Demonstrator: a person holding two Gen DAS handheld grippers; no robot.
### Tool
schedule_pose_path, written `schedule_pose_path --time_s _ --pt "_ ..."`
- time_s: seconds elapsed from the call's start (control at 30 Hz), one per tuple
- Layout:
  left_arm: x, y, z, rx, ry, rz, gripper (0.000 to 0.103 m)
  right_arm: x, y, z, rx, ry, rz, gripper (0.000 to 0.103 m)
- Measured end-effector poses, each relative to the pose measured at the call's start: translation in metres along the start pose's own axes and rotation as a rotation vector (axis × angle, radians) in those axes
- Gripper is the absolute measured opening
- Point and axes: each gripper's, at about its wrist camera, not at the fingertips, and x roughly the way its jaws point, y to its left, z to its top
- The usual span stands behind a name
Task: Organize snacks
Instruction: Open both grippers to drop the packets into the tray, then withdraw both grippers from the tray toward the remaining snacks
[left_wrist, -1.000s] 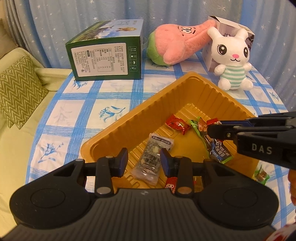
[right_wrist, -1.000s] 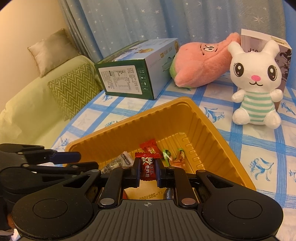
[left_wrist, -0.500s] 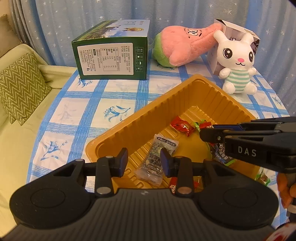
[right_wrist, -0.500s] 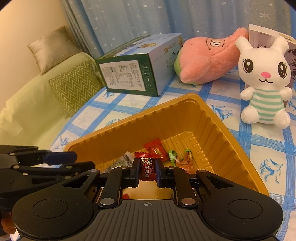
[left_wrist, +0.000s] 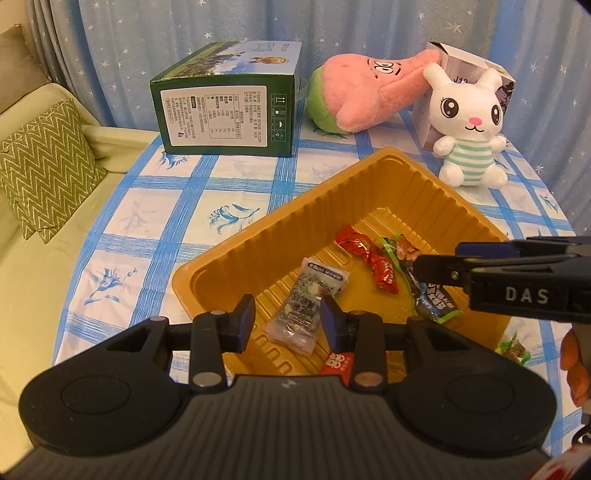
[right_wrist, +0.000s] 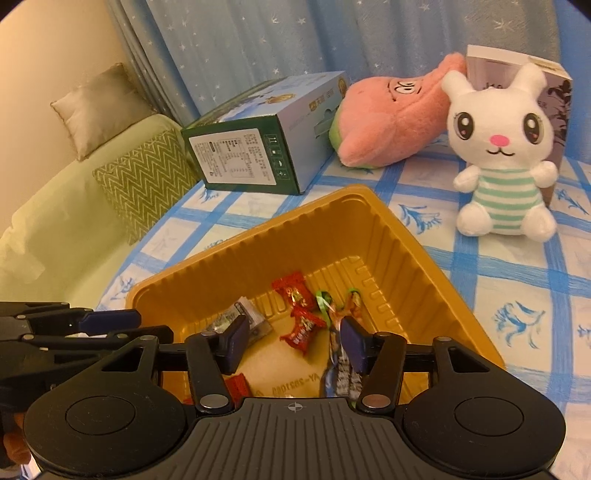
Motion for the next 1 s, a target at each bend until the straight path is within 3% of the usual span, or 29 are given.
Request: schedule_pose_path --time_s 0.5,1.0 --pt "-0.068 -0.036 -0.027 0.006 -0.074 -0.028 0.038 -0.081 -0.013 -0.034 0.043 -0.045 0.012 0.062" --pt "-0.121 -0.096 -0.089 0.039 -0.058 -0.102 0.038 -0.161 -0.031 -0.097 0.088 -0.051 -0.014 0.063"
